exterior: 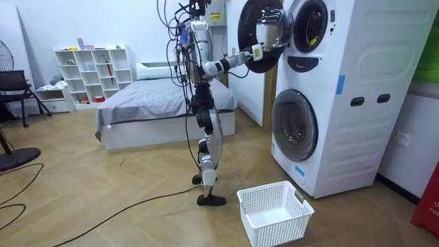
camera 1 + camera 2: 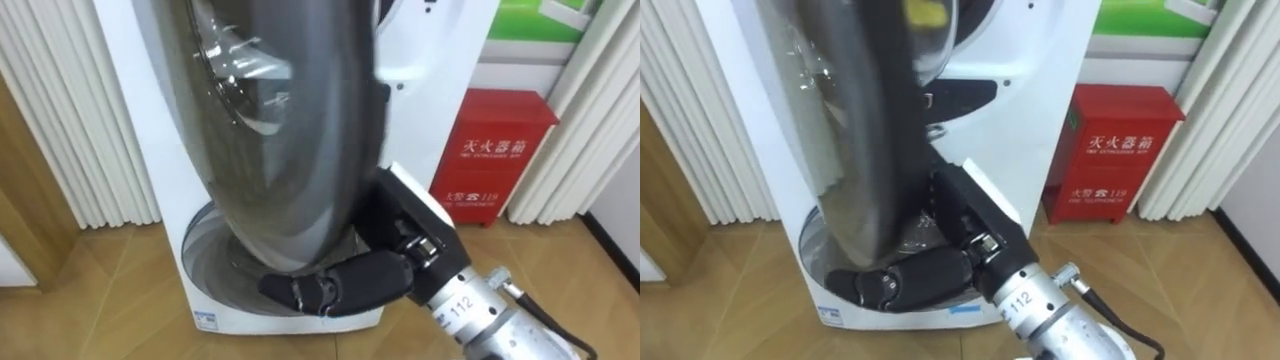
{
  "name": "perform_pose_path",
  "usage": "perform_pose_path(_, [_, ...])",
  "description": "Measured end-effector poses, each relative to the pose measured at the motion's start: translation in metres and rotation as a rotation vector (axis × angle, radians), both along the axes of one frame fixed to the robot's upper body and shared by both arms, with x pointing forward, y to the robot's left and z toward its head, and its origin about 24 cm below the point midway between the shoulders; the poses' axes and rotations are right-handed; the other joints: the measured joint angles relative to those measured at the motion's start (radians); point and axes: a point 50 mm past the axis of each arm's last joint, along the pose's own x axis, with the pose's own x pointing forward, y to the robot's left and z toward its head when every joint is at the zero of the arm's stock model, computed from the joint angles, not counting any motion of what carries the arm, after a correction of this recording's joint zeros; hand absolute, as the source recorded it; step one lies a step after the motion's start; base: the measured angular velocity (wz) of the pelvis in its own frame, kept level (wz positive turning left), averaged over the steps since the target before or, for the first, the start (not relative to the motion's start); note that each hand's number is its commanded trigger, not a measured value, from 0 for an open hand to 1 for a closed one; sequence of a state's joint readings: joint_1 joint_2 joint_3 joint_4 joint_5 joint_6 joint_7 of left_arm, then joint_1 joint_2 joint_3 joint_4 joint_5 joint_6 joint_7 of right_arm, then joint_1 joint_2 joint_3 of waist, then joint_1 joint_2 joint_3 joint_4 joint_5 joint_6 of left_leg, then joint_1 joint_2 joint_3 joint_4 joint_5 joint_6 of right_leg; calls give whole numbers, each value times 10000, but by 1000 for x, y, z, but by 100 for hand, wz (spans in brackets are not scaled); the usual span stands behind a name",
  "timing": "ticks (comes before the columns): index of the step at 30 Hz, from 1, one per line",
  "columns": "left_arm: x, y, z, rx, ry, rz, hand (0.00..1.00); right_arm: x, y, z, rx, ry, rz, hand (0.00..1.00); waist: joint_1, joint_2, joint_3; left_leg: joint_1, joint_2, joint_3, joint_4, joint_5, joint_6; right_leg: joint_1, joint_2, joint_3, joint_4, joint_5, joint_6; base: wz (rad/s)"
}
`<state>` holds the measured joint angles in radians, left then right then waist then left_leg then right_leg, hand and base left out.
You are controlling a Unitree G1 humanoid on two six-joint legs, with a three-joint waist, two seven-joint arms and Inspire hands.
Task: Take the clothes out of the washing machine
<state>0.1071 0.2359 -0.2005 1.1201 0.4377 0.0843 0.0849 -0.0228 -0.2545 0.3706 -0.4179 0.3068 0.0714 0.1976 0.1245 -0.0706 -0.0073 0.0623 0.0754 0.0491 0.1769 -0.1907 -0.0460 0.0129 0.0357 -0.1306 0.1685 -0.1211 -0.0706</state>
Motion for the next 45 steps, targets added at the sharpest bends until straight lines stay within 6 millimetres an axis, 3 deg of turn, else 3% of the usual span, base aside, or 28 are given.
perform_pose_path(6, [-1,-1,0,-89,-50,115,0,-6,23,2,-38,-127,1426,0,607,-50,-14,-55,64,-45,38,104,-119,43,-9,-256,16,-189,-30,17])
perform_pose_path(9, [0,0,0,-94,-91,190,0,-10,41,6,99,-311,2404,0,879,-182,-68,-125,20,-262,41,111,-119,61,-30,-379,11,-179,-96,26])
perform_pose_path(13, [0,2,1,-236,-289,628,0,-15,56,13,210,-564,3550,0,1169,-482,73,-170,-54,-528,30,108,-114,212,-93,-649,-64,-220,-55,22])
perform_pose_path(15, [0,2,1,-248,-312,664,0,-17,58,13,350,-475,3833,0,1306,-581,105,-185,-79,-547,1,108,-114,253,-109,-692,-161,-225,-43,15])
perform_pose_path(17, [1,2,1,-160,-391,696,0,-20,62,12,303,-453,4139,0,1330,-643,137,-232,-122,-568,-22,106,-109,255,-156,-773,-179,-258,7,11])
perform_pose_path(27, [6,5,3,-15,-792,776,0,-23,64,10,223,-457,4460,0,1295,-636,145,-322,-213,-565,-92,52,-20,228,-253,-868,-200,-322,111,2])
perform_pose_path(35, [7,6,4,-63,-899,953,0,-23,64,11,142,-555,4547,0,1274,-495,241,-349,-237,-566,-103,24,24,214,-283,-916,-206,-361,148,2])
perform_pose_path(45, [7,8,4,67,-1089,1228,0,-19,50,5,-1020,-882,4190,0,1095,-390,223,-280,-275,-535,-114,-4,68,238,-323,-865,-147,-356,175,-1])
